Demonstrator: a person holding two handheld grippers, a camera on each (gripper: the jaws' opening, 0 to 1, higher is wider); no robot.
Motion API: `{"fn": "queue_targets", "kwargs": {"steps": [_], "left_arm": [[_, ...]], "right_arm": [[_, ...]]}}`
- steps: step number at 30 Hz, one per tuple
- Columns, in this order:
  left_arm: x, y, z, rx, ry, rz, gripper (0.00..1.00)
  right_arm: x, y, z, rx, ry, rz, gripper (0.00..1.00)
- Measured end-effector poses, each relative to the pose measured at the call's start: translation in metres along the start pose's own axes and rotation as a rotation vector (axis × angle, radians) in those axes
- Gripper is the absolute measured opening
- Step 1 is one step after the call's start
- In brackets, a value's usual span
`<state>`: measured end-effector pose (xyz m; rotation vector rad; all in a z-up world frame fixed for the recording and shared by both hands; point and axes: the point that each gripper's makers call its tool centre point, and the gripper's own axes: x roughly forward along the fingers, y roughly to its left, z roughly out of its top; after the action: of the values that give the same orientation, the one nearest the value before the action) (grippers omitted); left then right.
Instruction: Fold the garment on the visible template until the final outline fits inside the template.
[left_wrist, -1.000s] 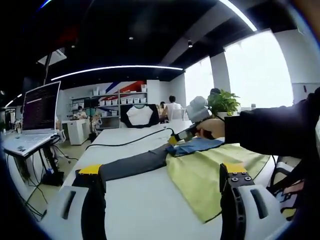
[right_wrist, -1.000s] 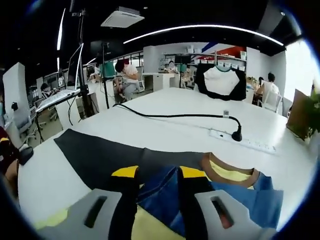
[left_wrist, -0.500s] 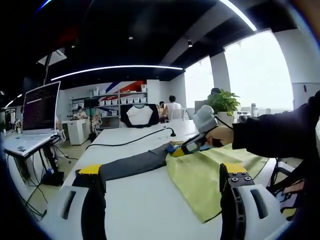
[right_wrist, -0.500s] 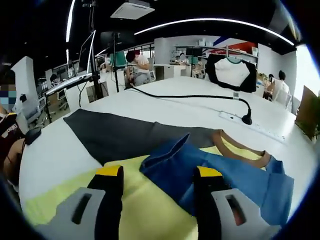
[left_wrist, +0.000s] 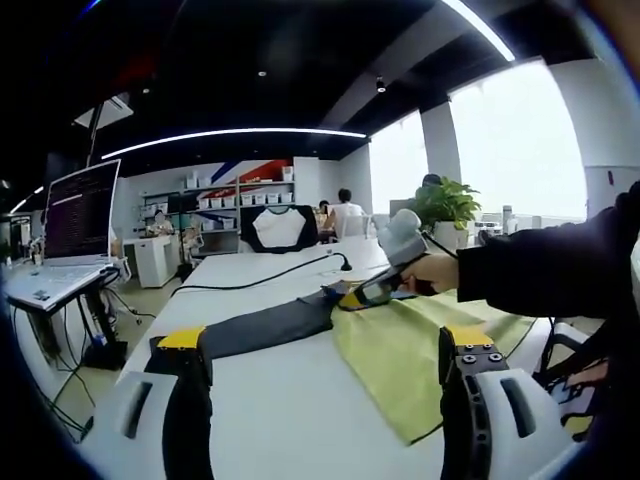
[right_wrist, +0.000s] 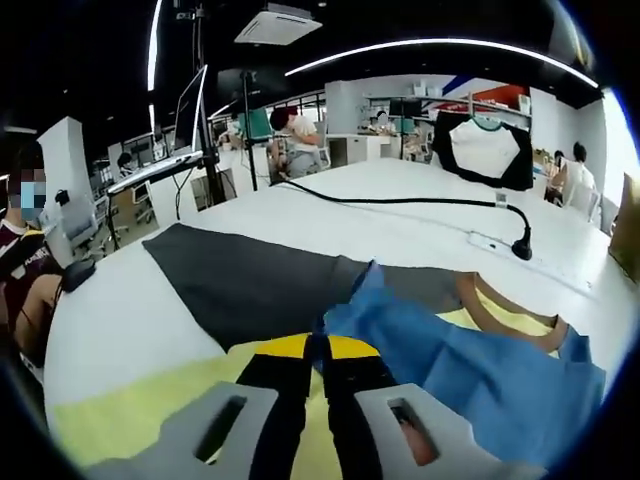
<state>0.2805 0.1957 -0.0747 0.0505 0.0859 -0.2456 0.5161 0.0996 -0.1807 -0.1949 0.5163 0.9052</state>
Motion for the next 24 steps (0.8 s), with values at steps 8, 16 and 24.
{"fn": "queue_targets", "kwargs": {"steps": [8,16,24], "left_arm": [[-0.001,0.000,0.000,-0.003,0.004,-0.001,0.99],[-0.002,0.000,0.002,-0.004,0.002,0.000,0.99],[-0.002,0.005,0.008,-0.043,-0.037,0.021,1.00]], "right_arm": [[0.007,0.011,-0.008,0.030,0.033,0.060,0.06],[-0.001,0.016,0.024,0.070,-0.121,0.069,0.31],[-0.035,0.007,0.061,-0.080,-0.203,-0.006,0.57]]}}
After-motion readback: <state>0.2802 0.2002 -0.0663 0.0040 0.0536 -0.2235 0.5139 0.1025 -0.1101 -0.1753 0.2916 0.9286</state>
